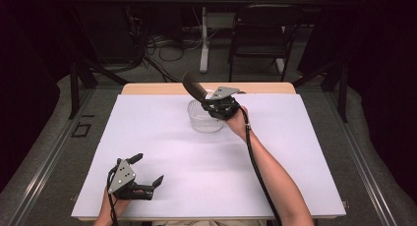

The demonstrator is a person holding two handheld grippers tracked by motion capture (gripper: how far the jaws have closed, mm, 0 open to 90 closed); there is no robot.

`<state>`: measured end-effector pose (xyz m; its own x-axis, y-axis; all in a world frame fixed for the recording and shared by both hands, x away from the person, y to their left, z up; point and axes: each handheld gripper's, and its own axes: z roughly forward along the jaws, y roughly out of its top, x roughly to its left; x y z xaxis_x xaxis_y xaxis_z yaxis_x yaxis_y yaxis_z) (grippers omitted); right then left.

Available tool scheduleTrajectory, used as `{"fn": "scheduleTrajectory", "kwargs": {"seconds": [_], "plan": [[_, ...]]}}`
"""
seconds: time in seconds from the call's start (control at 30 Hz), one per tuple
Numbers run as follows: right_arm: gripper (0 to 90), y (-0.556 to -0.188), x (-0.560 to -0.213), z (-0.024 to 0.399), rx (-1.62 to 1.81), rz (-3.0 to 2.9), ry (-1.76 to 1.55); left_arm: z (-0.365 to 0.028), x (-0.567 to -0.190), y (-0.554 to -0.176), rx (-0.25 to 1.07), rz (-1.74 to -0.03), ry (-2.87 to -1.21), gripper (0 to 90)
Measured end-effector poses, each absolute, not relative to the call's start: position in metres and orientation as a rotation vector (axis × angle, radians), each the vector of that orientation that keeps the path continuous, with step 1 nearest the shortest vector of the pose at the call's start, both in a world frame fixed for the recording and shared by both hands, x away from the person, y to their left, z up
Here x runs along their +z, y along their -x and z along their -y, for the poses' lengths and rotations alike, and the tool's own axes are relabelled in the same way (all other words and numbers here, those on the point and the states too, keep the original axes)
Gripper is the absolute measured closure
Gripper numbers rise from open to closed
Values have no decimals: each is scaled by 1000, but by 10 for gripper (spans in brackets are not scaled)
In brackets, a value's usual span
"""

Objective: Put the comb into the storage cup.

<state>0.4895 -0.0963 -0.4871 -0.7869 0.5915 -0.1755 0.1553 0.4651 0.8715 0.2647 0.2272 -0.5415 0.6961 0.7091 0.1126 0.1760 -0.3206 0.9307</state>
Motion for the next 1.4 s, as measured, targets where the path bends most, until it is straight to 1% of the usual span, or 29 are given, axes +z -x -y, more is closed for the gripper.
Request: {"fn": "scheduleTrajectory", "kwargs": {"seconds": [0.7, 0.97, 1.07, 1.2, 1.23, 1.3, 1.37, 1.4], "plan": [[713, -492, -491, 92, 1184, -2364, -629, -226, -542, -266, 632, -697, -1858, 7], [691, -493, -490, 94, 1180, -2384, -643, -227, -542, -266, 631, -697, -1857, 7], [660, -493, -490, 96, 1185, -2388, -654, -227, -542, -265, 634, -695, -1858, 7], [596, -491, -486, 99, 1204, -2391, -669, -226, -542, -265, 632, -697, -1859, 8], [561, -490, -485, 99, 1208, -2391, -667, -226, -542, -266, 631, -694, -1859, 8], [523, -488, -482, 100, 1212, -2393, -670, -227, -542, -266, 632, -692, -1860, 8], [456, -486, -479, 101, 1220, -2396, -681, -227, -542, -266, 631, -692, -1860, 8], [452, -486, -478, 101, 1217, -2400, -687, -227, -542, -265, 632, -693, -1859, 8]]}}
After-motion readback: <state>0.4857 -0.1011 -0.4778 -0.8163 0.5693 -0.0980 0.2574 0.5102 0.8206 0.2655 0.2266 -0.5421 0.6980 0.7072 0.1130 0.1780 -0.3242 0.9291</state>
